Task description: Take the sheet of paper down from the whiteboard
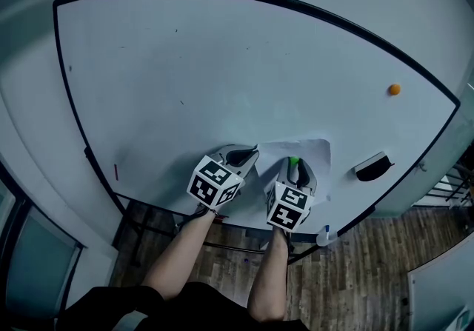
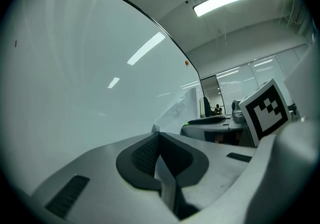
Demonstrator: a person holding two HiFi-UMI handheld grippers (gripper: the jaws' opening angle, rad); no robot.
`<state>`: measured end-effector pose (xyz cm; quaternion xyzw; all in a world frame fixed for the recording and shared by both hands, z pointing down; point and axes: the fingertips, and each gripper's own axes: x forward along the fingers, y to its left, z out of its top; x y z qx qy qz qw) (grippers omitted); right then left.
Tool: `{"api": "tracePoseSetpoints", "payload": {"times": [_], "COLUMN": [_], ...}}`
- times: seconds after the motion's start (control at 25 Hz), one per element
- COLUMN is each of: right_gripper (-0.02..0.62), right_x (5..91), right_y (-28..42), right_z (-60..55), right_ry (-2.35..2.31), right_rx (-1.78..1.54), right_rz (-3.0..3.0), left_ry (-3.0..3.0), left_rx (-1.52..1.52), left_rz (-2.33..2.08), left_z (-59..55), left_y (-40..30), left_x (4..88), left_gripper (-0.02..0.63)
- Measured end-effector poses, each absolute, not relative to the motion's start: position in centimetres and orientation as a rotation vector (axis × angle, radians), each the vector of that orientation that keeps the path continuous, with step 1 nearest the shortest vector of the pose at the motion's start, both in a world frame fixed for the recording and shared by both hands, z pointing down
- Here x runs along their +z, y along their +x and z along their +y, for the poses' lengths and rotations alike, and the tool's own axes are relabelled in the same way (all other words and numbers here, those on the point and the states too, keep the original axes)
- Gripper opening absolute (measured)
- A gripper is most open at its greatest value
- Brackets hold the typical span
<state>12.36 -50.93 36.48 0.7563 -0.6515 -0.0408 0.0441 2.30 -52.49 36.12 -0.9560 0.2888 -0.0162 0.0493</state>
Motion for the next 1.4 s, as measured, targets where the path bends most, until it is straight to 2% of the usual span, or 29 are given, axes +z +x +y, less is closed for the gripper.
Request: {"api": "tracePoseSetpoints", "payload": {"times": [1.4], "right_gripper": [0.130], "right_x": [38.7], "right_y": [12.3], "right_z": [-51.1], "right_ry": [2.273], "right_rx": [-0.076], "right_rz": [-2.015], "left_ry": [-2.946], "left_rx": [-0.049], "left_rz": [1.053], "left_z": [-53.0], "left_y": [-1.6], "left_x": [39.8], "left_gripper": [0.020]}}
